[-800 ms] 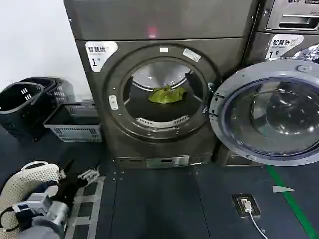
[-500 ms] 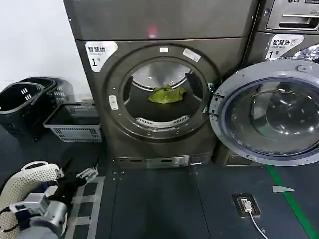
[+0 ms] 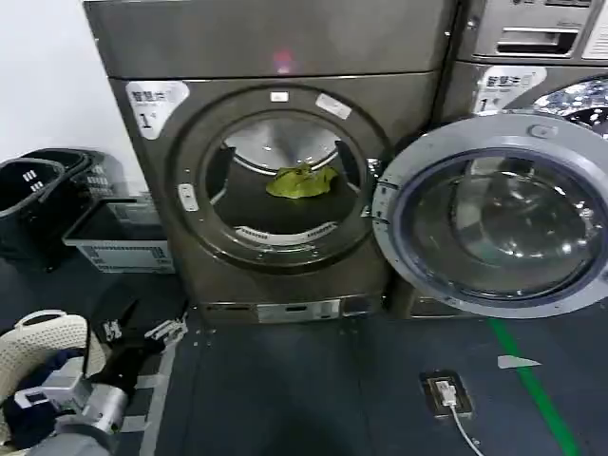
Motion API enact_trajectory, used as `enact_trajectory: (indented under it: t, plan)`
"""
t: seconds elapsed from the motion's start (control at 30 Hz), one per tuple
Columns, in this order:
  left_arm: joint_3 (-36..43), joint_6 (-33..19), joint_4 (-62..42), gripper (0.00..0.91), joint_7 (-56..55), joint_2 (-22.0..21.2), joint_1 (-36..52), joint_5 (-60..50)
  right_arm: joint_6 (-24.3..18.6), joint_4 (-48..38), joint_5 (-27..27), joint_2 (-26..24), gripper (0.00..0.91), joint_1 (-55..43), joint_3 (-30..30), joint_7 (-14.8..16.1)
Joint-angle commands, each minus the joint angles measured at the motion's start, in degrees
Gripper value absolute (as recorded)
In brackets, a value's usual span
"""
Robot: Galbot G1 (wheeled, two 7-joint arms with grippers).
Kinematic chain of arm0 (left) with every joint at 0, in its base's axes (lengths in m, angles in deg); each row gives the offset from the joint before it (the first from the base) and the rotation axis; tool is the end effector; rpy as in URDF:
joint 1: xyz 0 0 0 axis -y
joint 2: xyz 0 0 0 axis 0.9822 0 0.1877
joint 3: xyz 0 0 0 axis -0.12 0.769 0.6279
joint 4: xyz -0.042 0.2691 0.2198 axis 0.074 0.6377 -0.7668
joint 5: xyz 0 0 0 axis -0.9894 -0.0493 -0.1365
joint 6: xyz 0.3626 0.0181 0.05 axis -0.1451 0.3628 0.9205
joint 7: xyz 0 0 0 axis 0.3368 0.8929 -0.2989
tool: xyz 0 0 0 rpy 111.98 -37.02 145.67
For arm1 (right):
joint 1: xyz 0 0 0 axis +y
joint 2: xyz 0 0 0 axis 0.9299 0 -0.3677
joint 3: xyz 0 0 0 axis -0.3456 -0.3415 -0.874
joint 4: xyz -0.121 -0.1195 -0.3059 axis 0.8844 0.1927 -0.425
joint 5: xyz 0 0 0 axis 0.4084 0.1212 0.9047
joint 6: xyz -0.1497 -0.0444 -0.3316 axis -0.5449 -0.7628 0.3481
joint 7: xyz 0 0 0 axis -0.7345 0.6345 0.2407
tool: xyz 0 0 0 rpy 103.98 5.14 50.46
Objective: Grasp the clothes from the dryer.
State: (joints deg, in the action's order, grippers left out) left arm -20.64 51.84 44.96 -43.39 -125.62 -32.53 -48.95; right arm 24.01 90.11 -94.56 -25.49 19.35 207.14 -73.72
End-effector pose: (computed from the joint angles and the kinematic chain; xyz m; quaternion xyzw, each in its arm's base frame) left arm 0.2000 0.0807 -0.1730 -0.0180 -0.9975 0.0220 0.0650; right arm -0.0324 -0.4303 0.1064 0.4331 0.8671 -0.1046 0.2226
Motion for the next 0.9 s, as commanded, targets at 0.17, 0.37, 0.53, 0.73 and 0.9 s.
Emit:
enact_trajectory:
  t: [0.17,0.37,0.53,0.73,0.9]
  plan:
    - [-0.35,0.06,0.07,0.907,0.21,0.22,-0.09,0.17,-0.32,0.02,-0.52,0.10,0.907,-0.14,-0.24,0.22]
    - [-0.41,0.11,0.30,0.907,0.28,0.05,-0.36,0.14,-0.28,-0.01,-0.54,0.02,0.907,-0.23,-0.32,0.73]
    - [-0.53,0.11,0.18,0.907,0.37,-0.04,-0.22,0.12,-0.37,0.07,-0.71,0.06,0.907,-0.45,-0.63,1.59]
    - [-0.50,0.10,0.00,0.907,0.38,-0.37,-0.06,-0.01,-0.46,0.17,-0.66,0.03,0.907,-1.04,-1.40,1.74]
    - [-0.47,0.08,-0.14,0.907,0.42,-0.78,0.07,-0.11,-0.61,0.52,-0.53,0.08,0.907,-1.40,-2.17,1.97]
